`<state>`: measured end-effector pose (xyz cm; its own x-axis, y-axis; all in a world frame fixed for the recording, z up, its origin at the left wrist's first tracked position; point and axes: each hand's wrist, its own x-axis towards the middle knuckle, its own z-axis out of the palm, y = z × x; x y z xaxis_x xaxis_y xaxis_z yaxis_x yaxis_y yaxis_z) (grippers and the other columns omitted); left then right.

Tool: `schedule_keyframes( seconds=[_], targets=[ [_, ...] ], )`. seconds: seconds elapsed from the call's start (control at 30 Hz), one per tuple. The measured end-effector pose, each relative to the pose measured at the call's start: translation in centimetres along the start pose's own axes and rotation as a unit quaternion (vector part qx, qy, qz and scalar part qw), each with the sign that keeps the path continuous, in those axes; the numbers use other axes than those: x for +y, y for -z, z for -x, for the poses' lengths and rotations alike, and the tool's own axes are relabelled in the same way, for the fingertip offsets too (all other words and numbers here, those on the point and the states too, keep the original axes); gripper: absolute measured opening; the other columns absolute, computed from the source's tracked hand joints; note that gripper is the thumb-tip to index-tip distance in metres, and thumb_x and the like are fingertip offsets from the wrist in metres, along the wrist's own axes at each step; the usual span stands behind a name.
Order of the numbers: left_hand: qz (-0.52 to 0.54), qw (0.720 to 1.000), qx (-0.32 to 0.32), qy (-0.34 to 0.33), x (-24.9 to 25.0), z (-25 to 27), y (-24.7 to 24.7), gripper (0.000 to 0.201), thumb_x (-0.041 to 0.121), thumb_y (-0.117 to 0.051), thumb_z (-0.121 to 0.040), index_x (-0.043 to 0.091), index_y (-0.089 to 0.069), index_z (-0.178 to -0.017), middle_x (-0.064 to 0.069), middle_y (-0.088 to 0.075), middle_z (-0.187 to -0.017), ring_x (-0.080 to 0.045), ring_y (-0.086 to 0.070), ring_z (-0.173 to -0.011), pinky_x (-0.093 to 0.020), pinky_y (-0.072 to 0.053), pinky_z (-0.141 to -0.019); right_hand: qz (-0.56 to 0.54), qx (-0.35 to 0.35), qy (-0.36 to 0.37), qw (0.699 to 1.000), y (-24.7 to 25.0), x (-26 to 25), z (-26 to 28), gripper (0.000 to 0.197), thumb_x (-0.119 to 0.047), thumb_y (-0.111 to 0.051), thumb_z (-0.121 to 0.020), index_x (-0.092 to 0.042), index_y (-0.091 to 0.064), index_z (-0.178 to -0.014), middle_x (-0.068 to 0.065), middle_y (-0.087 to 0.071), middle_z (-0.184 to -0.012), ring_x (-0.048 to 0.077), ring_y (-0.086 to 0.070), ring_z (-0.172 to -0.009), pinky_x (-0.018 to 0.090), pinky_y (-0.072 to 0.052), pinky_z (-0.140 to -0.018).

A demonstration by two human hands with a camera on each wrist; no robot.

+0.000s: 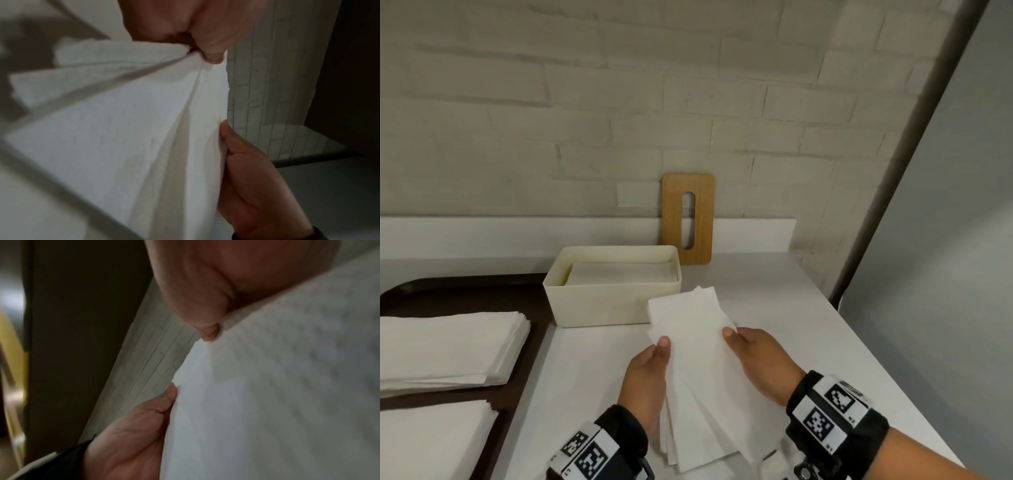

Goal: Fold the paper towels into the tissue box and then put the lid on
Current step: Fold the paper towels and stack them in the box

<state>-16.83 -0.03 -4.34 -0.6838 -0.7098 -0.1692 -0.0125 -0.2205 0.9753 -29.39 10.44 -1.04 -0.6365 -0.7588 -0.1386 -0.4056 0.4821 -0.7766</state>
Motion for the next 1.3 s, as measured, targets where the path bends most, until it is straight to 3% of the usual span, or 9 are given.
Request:
schedule_keyframes(
  seconds=[0.27, 0.4, 0.5, 0.6, 0.73, 0.87, 1.03, 1.2, 1.3],
  targets=[
    [0.014, 0.998, -0.059, 0.026, -0.4, 0.1, -0.2, 0.023, 0.023, -0.053, -0.090, 0.009, -0.068, -0.101, -0.004, -0.075, -0.095, -0.021, -0.071, -0.089, -0.029, -0.054, -0.074, -0.049, 0.016, -0.031, 0.998, 0.5, 0.2, -0.5, 0.046, -0.034, -0.034, -0.100, -0.002, -0.047, -0.070, 0.004, -0.046, -0.068, 0.017, -0.043, -0.064, 0.028, -0.033, -0.066],
    [0.025, 0.998, -0.031, 0.052, -0.6, 0.0, 0.0, 0.029, 0.031, -0.042, -0.096, 0.014, -0.066, -0.099, -0.005, -0.074, -0.100, -0.023, -0.068, -0.097, -0.038, -0.051, -0.090, 0.004, 0.095, -0.023, 0.995, 1.7, 0.4, -0.8, 0.040, -0.029, -0.033, -0.101, -0.013, -0.043, -0.066, 0.003, -0.048, -0.068, 0.020, -0.048, -0.069, 0.029, -0.035, -0.069],
    [0.022, 0.997, -0.024, 0.065, -0.6, -0.2, 0.5, 0.026, 0.028, -0.043, -0.097, 0.014, -0.065, -0.103, -0.009, -0.071, -0.106, -0.027, -0.065, -0.102, -0.043, -0.047, -0.097, -0.195, 0.087, -0.049, 0.976, 3.2, -0.2, -0.6, 0.024, -0.020, -0.044, -0.098, -0.009, -0.060, -0.085, 0.010, -0.067, -0.086, 0.026, -0.063, -0.080, 0.033, -0.048, -0.077],
    [0.021, 0.997, -0.024, 0.073, -0.7, -0.7, 0.6, 0.030, 0.029, -0.044, -0.097, 0.009, -0.065, -0.106, -0.013, -0.072, -0.101, -0.031, -0.067, -0.096, -0.044, -0.050, -0.092, -0.425, 0.006, -0.032, 0.905, 3.7, -1.6, 0.0, 0.021, -0.012, -0.050, -0.093, -0.009, -0.064, -0.109, 0.012, -0.071, -0.108, 0.030, -0.065, -0.101, 0.046, -0.049, -0.094],
    [0.021, 0.996, -0.020, 0.079, -0.7, -1.0, 0.3, 0.038, 0.033, -0.040, -0.098, 0.006, -0.065, -0.107, -0.014, -0.073, -0.099, -0.032, -0.069, -0.094, -0.043, -0.051, -0.088, -0.345, 0.001, -0.026, 0.938, 1.8, -1.8, -0.5, 0.024, -0.018, -0.048, -0.096, -0.015, -0.059, -0.117, 0.010, -0.069, -0.113, 0.031, -0.064, -0.105, 0.053, -0.049, -0.094],
    [0.030, 0.996, -0.016, 0.079, -0.3, -0.9, 0.5, 0.037, 0.031, -0.035, -0.099, 0.008, -0.065, -0.104, -0.011, -0.073, -0.101, -0.027, -0.067, -0.096, -0.036, -0.051, -0.079, -0.234, -0.018, -0.102, 0.967, -1.0, 0.0, -0.5, 0.027, -0.030, -0.051, -0.093, -0.013, -0.059, -0.112, 0.012, -0.070, -0.109, 0.032, -0.067, -0.099, 0.049, -0.052, -0.088],
    [0.013, 0.997, -0.009, 0.074, -0.2, -1.0, 1.0, 0.038, 0.037, -0.039, -0.097, 0.011, -0.066, -0.104, -0.010, -0.072, -0.104, -0.028, -0.066, -0.101, -0.045, -0.045, -0.099, -0.270, 0.010, -0.091, 0.959, -0.6, 0.1, -0.5, 0.025, -0.021, -0.049, -0.094, -0.002, -0.062, -0.105, 0.019, -0.068, -0.111, 0.038, -0.064, -0.104, 0.044, -0.050, -0.087],
    [-0.015, 0.998, -0.051, 0.046, 0.1, -0.4, -0.2, 0.028, 0.028, -0.044, -0.096, 0.013, -0.067, -0.101, 0.000, -0.076, -0.090, -0.014, -0.071, -0.085, -0.024, -0.052, -0.071, -0.314, -0.013, -0.074, 0.946, -0.8, 0.1, -0.3, 0.021, -0.018, -0.052, -0.094, -0.005, -0.064, -0.103, 0.016, -0.070, -0.107, 0.035, -0.066, -0.101, 0.045, -0.049, -0.096],
    [-0.024, 0.998, -0.040, 0.039, 0.0, -0.2, -0.5, 0.027, 0.024, -0.042, -0.098, 0.014, -0.068, -0.098, 0.002, -0.076, -0.086, -0.012, -0.072, -0.080, -0.020, -0.051, -0.065, -0.363, -0.037, -0.061, 0.929, -0.7, 0.2, -0.2, 0.010, -0.016, -0.060, -0.088, -0.012, -0.062, -0.079, 0.010, -0.067, -0.086, 0.027, -0.063, -0.081, 0.037, -0.048, -0.080]
  ],
)
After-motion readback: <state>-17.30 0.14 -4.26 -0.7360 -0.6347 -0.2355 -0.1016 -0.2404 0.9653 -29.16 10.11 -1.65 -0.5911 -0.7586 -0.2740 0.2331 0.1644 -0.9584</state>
